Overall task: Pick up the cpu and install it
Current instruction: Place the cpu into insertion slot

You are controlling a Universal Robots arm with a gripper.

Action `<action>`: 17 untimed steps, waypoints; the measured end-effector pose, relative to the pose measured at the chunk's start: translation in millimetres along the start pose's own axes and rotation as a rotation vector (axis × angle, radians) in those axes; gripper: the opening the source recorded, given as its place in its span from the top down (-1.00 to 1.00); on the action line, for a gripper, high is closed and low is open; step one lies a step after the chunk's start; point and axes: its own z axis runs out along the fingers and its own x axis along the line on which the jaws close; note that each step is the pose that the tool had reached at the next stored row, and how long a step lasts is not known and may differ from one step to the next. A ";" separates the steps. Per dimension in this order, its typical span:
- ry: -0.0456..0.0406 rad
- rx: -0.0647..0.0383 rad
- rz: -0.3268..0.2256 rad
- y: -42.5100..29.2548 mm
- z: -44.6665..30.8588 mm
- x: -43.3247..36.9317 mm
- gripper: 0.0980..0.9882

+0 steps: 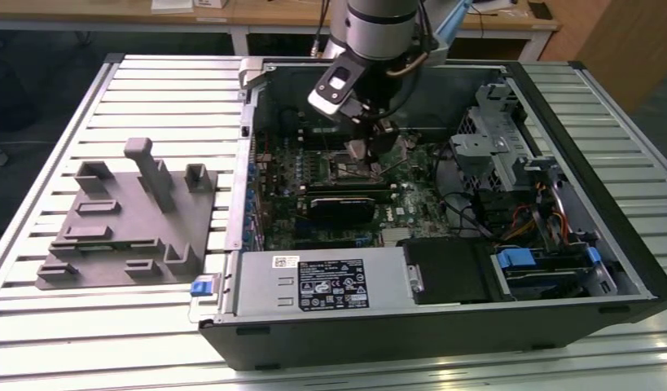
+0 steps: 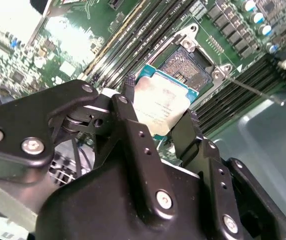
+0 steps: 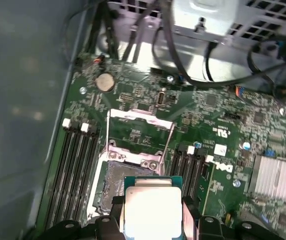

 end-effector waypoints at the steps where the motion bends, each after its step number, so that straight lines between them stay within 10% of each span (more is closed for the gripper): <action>1: -0.0008 0.000 0.019 0.0 0.2 0.0 0.00; 17: 0.0002 -0.016 0.152 -0.3 6.6 -0.1 0.00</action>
